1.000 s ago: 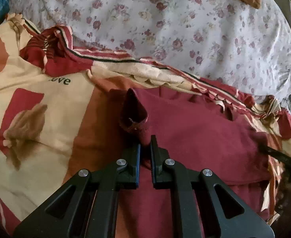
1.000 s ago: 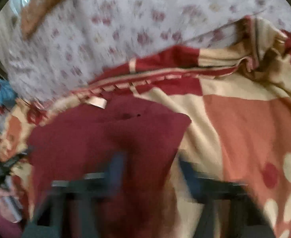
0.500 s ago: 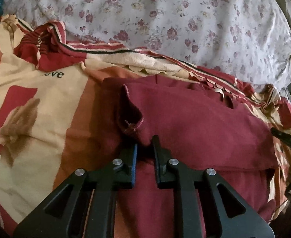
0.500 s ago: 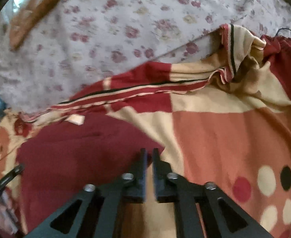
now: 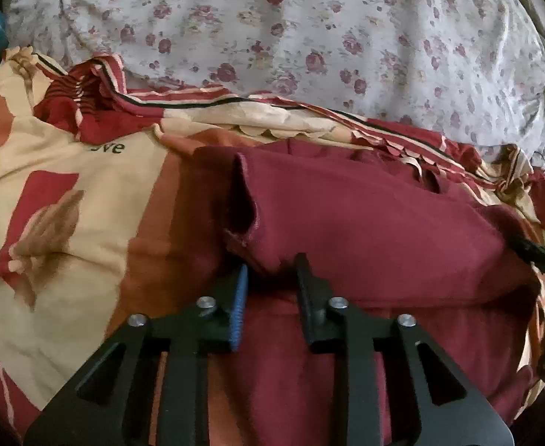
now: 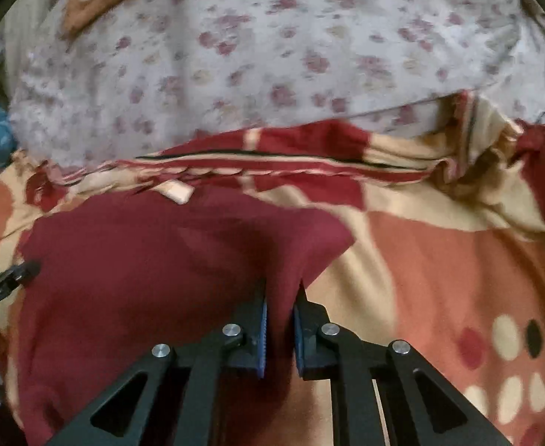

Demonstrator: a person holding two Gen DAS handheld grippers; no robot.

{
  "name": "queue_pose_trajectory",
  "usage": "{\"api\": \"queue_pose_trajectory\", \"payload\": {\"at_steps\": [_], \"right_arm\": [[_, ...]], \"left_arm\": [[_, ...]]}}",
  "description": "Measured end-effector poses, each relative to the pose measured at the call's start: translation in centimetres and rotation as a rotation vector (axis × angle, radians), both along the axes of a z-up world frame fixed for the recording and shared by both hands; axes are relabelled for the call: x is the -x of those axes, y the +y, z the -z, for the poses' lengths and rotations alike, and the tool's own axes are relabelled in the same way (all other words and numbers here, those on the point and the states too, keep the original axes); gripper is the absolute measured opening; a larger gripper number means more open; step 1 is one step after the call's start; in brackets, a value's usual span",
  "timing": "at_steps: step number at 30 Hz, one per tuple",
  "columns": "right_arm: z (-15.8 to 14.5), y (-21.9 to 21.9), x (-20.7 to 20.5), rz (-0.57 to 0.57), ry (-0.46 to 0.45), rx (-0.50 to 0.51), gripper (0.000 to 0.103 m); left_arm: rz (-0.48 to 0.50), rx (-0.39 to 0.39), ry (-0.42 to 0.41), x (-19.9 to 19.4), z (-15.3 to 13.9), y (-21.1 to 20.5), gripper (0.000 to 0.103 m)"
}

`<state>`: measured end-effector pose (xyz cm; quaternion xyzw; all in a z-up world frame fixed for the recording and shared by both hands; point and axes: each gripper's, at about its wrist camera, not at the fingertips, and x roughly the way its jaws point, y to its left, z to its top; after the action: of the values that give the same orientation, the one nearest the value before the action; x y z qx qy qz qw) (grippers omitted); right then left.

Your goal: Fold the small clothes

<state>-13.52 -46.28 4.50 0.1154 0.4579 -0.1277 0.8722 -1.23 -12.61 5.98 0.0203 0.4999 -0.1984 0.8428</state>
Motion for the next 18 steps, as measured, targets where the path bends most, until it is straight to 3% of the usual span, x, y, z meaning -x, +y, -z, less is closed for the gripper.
{"api": "queue_pose_trajectory", "payload": {"at_steps": [3,7,9,11,13,14,18], "right_arm": [[2.1,-1.0,-0.3,0.027,0.05,-0.014,0.01],[0.8,-2.0,0.8,0.064,0.006,-0.079,0.011],[-0.4,-2.0,1.8,0.072,0.012,-0.084,0.035],[-1.5,-1.4,2.9,0.054,-0.001,-0.095,0.046],[-2.0,-0.7,4.2,0.024,-0.016,-0.135,0.046],[-1.6,-0.4,4.6,0.013,-0.009,-0.173,0.046],[1.1,0.9,5.1,-0.011,0.036,-0.254,0.042]], "left_arm": [[0.0,-0.011,-0.009,0.4,-0.1,-0.2,0.03],[0.006,-0.017,-0.008,1.0,-0.6,0.1,0.03],[0.009,-0.017,0.001,1.5,-0.9,0.5,0.03],[0.005,0.003,0.012,2.2,-1.4,1.2,0.03],[0.002,0.016,0.018,3.1,-1.7,2.0,0.051],[-0.001,0.033,0.018,3.7,-1.9,2.5,0.055],[0.004,0.059,0.041,6.2,-2.2,3.9,0.057]]}}
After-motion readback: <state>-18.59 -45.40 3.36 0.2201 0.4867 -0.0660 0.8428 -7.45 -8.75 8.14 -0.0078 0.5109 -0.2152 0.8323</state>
